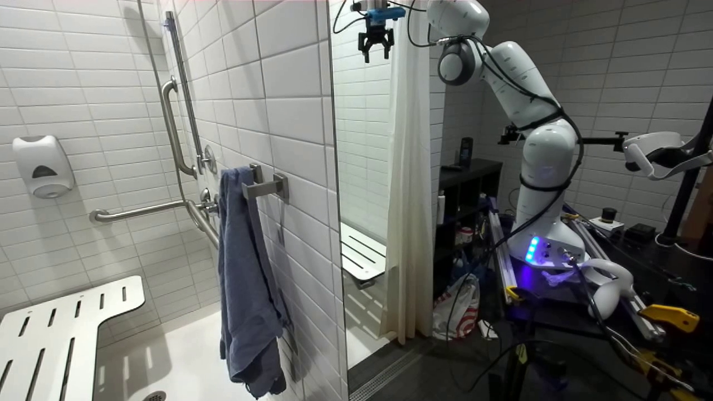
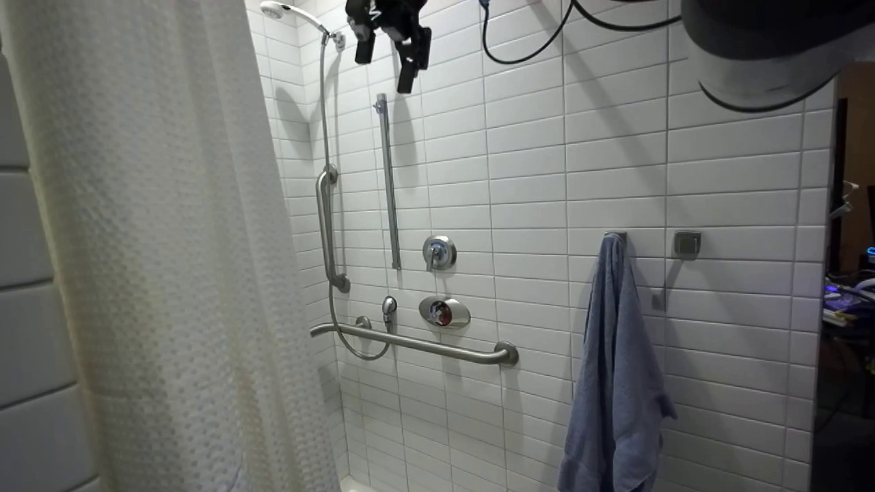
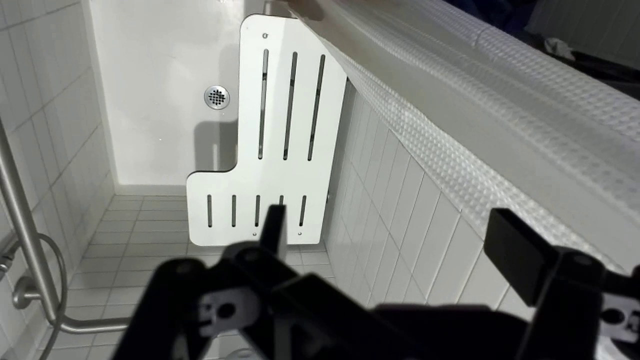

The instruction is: Pull the curtain to the left

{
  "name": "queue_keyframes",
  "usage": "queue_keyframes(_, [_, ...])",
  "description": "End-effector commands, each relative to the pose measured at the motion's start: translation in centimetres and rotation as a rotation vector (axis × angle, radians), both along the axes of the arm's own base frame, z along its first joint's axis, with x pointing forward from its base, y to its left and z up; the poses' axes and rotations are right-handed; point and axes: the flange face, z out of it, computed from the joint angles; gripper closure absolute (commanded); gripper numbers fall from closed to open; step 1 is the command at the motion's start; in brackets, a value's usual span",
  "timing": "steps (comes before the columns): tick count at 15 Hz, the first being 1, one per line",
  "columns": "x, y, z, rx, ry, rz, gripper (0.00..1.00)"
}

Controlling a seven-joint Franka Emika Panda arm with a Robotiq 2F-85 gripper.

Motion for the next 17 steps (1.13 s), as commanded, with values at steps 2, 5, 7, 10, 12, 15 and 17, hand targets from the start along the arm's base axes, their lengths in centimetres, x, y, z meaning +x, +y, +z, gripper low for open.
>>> queue_keyframes(2, [-1.9,-1.7,2.5,0.019,0.035,-0.139,0.0])
queue_keyframes(5, [-3.1,-2.6,4.2,0.043,0.038,-0.197,0.0])
queue_keyframes(7, [-2.4,-2.2,3.6,0.039,0.02,-0.172,0.0])
queue_keyframes(10, [-2.6,-2.3,3.9,0.041,0.017,-0.173,0.0])
queue_keyframes(12, [-2.3,-2.2,3.5,0.038,0.024,-0.172,0.0])
queue_keyframes(15, [-2.2,-2.1,3.3,0.037,0.027,-0.172,0.0])
queue_keyframes(17, [-2.2,-2.1,3.3,0.037,0.026,-0.172,0.0])
